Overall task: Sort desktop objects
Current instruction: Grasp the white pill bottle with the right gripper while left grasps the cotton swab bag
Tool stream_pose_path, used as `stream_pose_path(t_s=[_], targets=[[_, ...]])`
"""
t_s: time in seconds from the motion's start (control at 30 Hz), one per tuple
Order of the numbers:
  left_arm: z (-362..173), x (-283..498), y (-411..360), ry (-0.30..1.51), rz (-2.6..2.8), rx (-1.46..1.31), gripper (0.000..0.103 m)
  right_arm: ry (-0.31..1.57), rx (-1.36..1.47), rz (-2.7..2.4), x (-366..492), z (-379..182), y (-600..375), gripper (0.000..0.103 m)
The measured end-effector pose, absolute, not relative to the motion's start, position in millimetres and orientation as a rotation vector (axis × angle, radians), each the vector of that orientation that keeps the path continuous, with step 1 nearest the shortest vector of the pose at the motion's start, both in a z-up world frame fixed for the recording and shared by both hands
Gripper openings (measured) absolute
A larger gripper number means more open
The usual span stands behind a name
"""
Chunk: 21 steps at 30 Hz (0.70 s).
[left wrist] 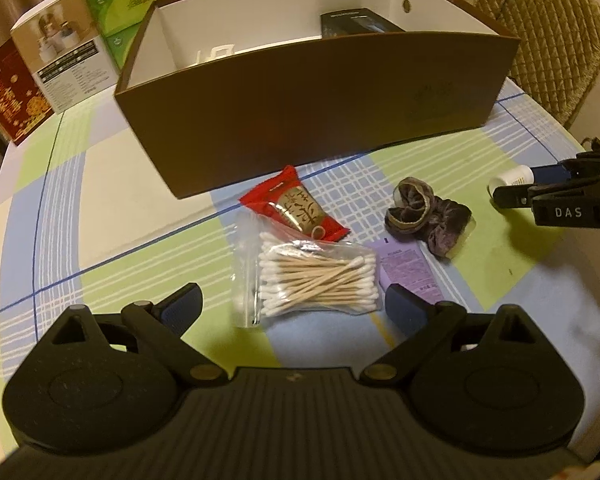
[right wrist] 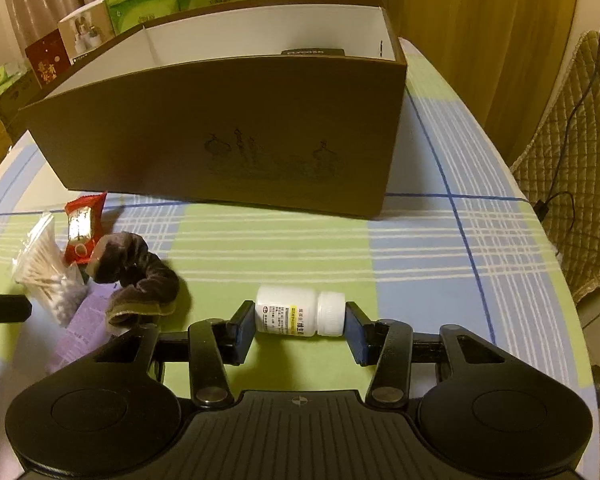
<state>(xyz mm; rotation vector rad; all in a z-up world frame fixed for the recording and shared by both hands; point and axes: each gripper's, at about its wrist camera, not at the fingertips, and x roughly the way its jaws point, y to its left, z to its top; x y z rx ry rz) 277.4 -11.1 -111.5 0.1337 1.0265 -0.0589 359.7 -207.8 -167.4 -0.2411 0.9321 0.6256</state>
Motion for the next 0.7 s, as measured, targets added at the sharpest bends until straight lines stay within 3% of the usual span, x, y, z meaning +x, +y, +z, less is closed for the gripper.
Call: stream_pose_path(t_s=[0.53, 0.63, 0.7], targets=[[-138.6, 301.0, -20.3, 1.056, -0.098, 0.188, 0.092, 0.970, -0.195, 0.587, 354.5, -165.0, -231.7, 0.044], [-139.2, 303.5, -19.5, 1.047, -0.108, 0.191, 0.087, 0.973, -0.192, 0.590, 353.8, -164.6, -233.1, 0.044], [-139.3, 303.9, -18.7, 1.043, -0.130, 0.190, 0.076, 0.974, -0.193, 0.592, 353.1, -164.5, -233.5, 0.044]])
